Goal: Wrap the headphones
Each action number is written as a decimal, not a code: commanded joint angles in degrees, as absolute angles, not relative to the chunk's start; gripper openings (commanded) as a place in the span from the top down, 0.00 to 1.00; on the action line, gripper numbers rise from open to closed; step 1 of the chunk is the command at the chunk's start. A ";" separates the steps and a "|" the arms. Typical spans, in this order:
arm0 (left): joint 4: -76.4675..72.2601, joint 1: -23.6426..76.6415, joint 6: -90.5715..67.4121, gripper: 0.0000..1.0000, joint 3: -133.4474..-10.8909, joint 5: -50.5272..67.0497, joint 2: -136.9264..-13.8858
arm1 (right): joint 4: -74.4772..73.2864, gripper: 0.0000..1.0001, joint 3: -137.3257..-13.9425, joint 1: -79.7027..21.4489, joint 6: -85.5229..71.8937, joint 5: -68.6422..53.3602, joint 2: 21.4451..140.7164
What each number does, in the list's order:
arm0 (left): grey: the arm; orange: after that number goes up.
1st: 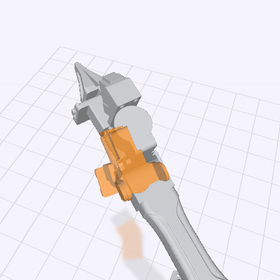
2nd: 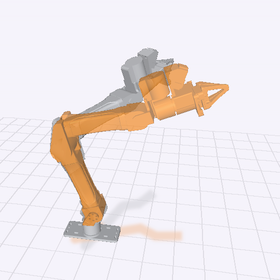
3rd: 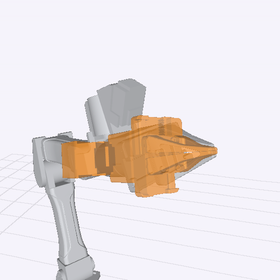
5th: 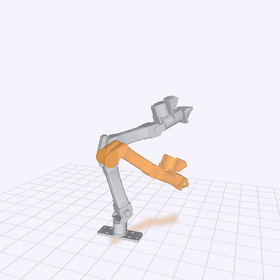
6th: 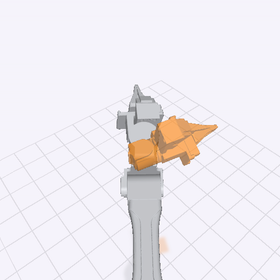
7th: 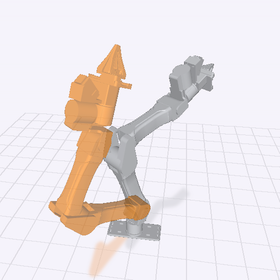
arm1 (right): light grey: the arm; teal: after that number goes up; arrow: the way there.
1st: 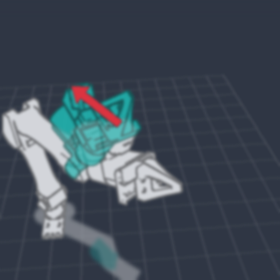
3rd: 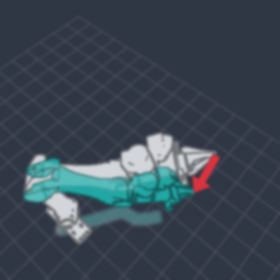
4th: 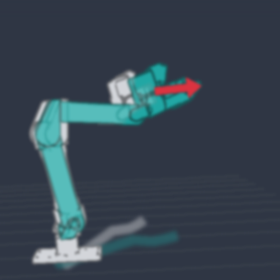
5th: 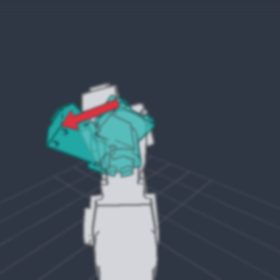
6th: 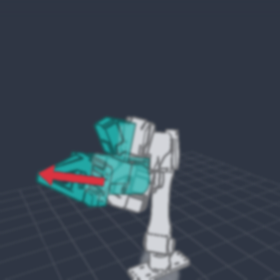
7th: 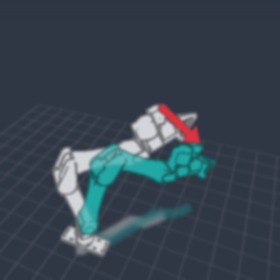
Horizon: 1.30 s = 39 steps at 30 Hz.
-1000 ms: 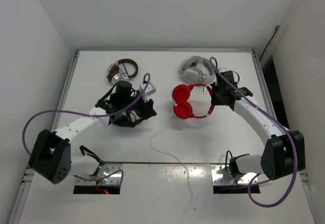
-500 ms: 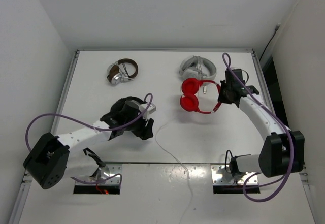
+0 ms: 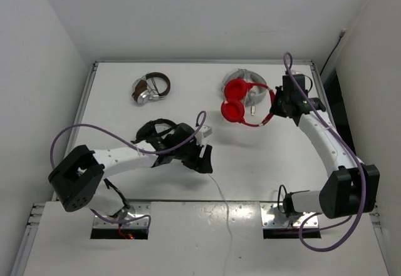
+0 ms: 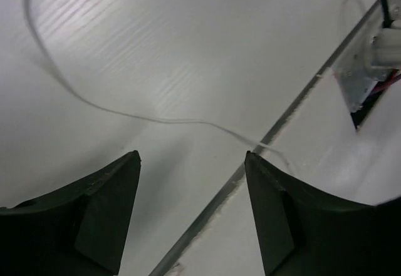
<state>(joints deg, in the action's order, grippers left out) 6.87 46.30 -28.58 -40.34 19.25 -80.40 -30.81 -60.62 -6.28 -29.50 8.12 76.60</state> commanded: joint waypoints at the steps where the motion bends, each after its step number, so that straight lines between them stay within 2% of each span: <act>1: 5.45 50.26 -37.08 0.27 -44.73 16.80 -81.56 | -27.77 1.00 -66.26 -7.65 -32.43 6.68 74.00; 3: 6.23 52.55 -37.71 0.27 -46.31 16.97 -82.44 | -27.77 1.00 -66.88 -7.65 -32.96 6.68 74.53; 4: 6.24 53.52 -37.71 0.21 -46.84 16.01 -82.96 | -27.77 1.00 -67.49 -7.65 -33.57 6.68 74.53; 7: 6.86 56.51 -39.02 0.21 -47.46 13.72 -83.49 | -27.77 1.00 -68.72 -7.65 -34.19 6.68 74.53; 12: 7.47 57.04 -42.27 0.27 -46.93 10.46 -85.51 | -28.83 1.00 -70.48 -7.65 -34.72 6.68 74.53; 20: 6.86 59.59 -45.44 0.30 -47.64 9.14 -89.82 | -29.36 1.00 -72.25 -7.04 -35.95 6.68 74.53; 36: 10.28 69.35 -47.72 0.31 -62.48 3.35 -100.55 | -29.36 1.00 -71.72 -7.03 -35.95 5.62 72.77; 39: 12.03 70.83 -47.72 0.36 -63.80 -0.07 -101.87 | -29.36 1.00 -71.72 -7.03 -36.47 5.62 72.77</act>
